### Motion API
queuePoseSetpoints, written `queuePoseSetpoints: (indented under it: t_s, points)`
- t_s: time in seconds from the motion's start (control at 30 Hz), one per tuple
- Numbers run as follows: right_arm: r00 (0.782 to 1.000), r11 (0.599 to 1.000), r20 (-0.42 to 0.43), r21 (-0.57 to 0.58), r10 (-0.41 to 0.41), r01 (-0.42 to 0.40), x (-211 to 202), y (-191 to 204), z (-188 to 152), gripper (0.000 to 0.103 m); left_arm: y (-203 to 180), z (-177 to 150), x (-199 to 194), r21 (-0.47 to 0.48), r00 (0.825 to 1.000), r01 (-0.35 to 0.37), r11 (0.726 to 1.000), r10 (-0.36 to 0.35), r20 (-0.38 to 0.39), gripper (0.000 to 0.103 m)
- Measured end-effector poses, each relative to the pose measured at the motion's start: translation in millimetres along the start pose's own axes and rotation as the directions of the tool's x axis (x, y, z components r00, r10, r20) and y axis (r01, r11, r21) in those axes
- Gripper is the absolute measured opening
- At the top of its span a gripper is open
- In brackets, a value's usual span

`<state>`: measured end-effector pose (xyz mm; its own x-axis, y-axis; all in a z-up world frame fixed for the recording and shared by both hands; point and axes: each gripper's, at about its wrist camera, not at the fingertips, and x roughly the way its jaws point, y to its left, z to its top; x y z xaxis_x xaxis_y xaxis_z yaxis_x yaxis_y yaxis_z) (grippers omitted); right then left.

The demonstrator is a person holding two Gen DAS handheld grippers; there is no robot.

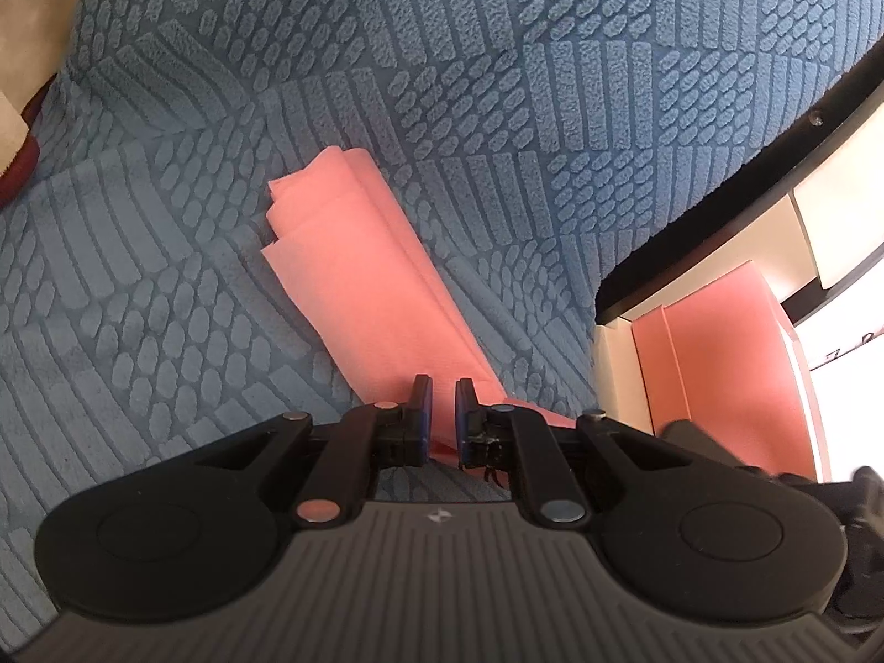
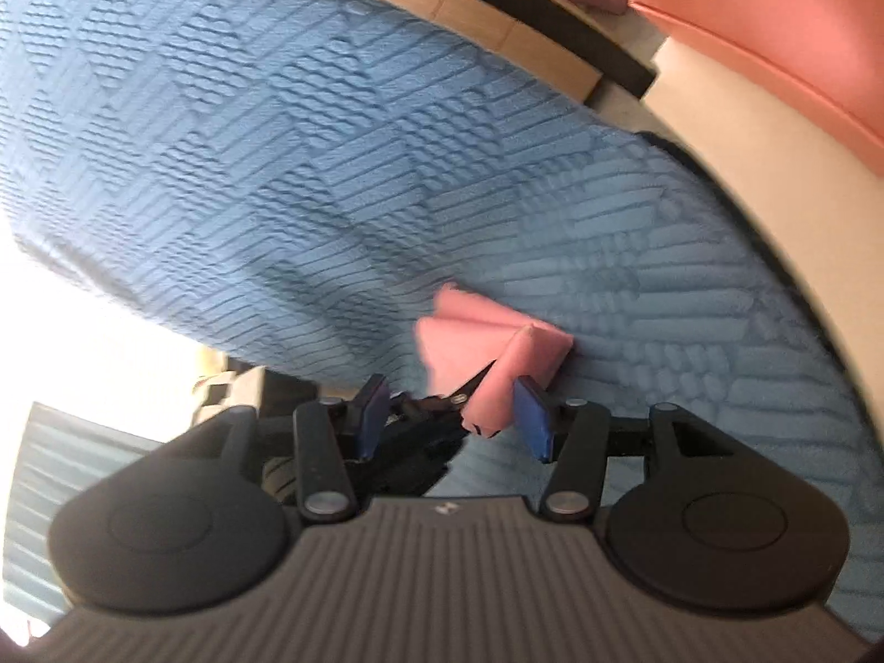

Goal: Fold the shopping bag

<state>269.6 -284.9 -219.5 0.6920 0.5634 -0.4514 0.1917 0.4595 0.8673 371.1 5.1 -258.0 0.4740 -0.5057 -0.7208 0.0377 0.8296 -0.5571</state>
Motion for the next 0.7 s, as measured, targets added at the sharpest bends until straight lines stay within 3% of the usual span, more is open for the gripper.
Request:
queuePoseSetpoints:
  t_s: [0.13, 0.23, 0.37, 0.57, 0.7]
  points:
    - [1.000, 0.999, -0.015, 0.027, -0.024, 0.024, 9.5, -4.4, 0.6, 0.049, -0.7, -0.3, 0.0, -0.006, 1.000, 0.004, 1.000, -0.004, 0.000, 0.012]
    - [0.995, 0.995, -0.026, -0.019, -0.098, 0.097, 12.4, -1.5, 0.1, 0.030, -2.6, -1.1, 0.5, -0.003, 1.000, 0.002, 1.000, -0.002, 0.006, 0.013]
    - [0.987, 0.988, -0.037, -0.002, -0.157, 0.157, 15.9, -9.8, 5.4, 0.023, -7.6, -3.6, 1.1, 0.025, 1.000, 0.002, 1.000, -0.002, 0.009, 0.013]
    - [0.986, 0.987, -0.035, 0.024, -0.160, 0.161, 9.5, -16.8, 12.4, 0.019, -18.2, -7.5, -0.3, 0.087, 0.999, -0.030, 0.996, 0.029, 0.016, 0.013]
    - [0.989, 0.991, -0.053, 0.011, -0.135, 0.135, 1.2, -2.7, 12.4, 0.018, -35.8, -13.5, -18.0, 0.197, 0.996, -0.076, 0.978, 0.063, 0.068, 0.013]
